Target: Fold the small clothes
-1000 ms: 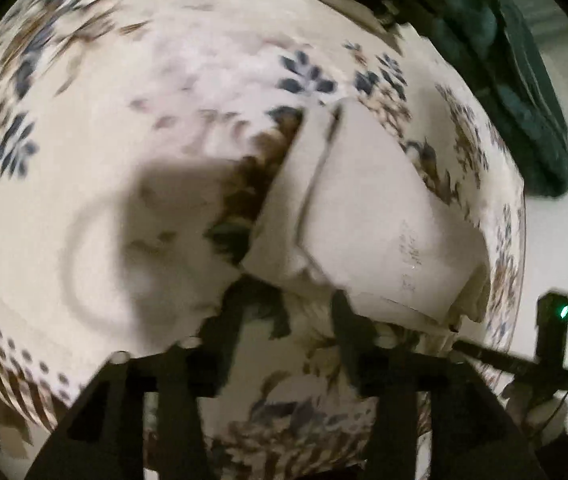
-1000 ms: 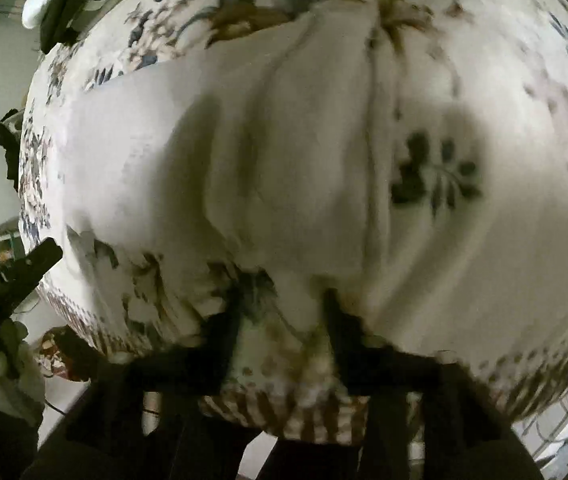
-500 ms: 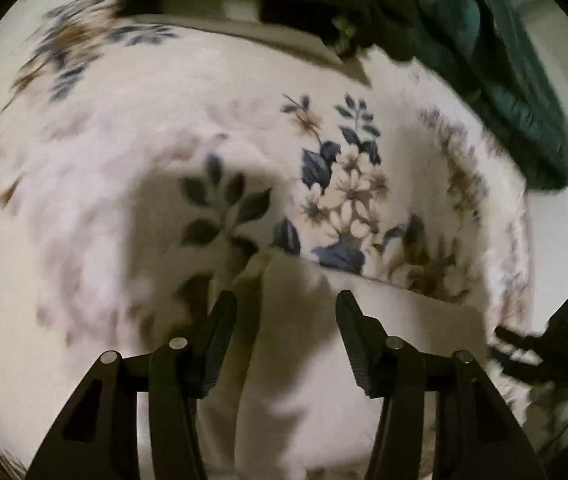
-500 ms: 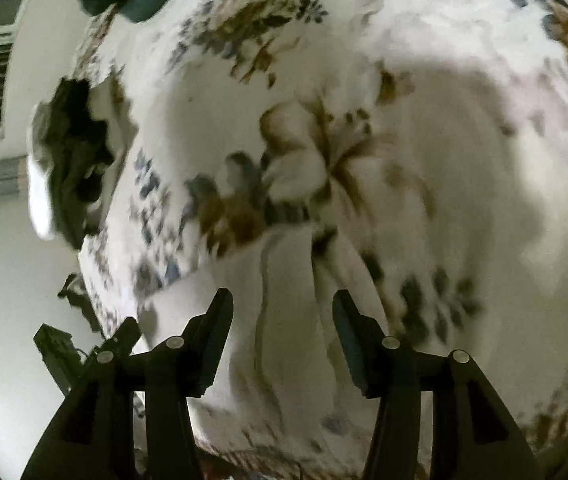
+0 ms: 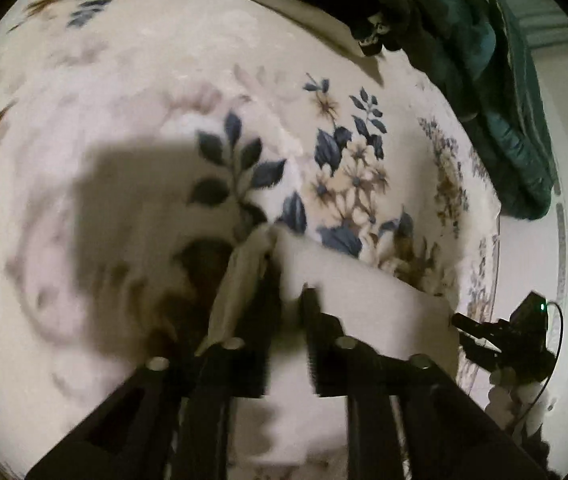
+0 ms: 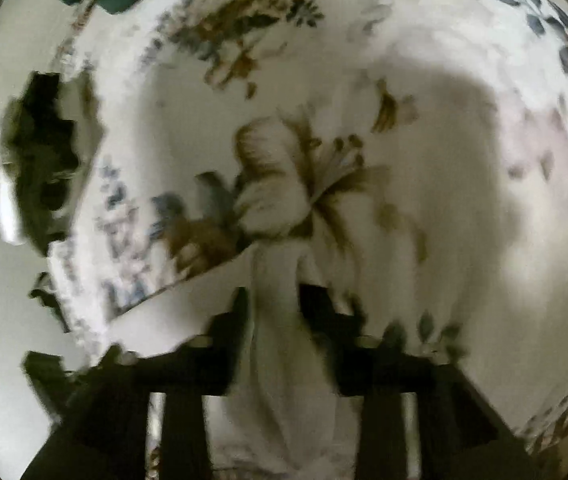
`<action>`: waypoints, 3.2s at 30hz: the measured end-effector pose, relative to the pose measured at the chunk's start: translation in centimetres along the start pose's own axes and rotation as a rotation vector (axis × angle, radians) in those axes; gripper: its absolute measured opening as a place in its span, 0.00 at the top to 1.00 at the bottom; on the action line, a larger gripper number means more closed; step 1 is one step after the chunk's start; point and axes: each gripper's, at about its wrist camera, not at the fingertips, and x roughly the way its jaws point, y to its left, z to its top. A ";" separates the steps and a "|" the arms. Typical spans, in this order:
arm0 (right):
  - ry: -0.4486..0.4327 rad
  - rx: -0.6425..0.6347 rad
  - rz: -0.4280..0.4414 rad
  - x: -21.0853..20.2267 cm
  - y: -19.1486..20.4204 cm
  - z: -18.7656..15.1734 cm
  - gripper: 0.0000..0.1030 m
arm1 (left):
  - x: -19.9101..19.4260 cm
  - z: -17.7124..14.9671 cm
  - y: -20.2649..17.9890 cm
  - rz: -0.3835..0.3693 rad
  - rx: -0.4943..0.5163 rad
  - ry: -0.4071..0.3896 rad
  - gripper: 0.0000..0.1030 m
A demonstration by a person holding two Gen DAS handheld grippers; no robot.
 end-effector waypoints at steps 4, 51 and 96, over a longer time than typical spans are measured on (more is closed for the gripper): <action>0.077 0.019 0.072 -0.7 -1.2 -3.3 0.46 | -0.9 -3.4 0.3 -0.038 -0.049 0.011 0.47; 0.161 -0.086 0.315 4.5 -1.3 -4.4 0.82 | 0.3 -3.0 -0.6 -0.085 0.038 -0.050 0.84; -0.448 -0.567 -0.483 -3.5 47.9 3.0 0.00 | -20.4 27.6 -7.3 0.454 0.324 -0.454 0.00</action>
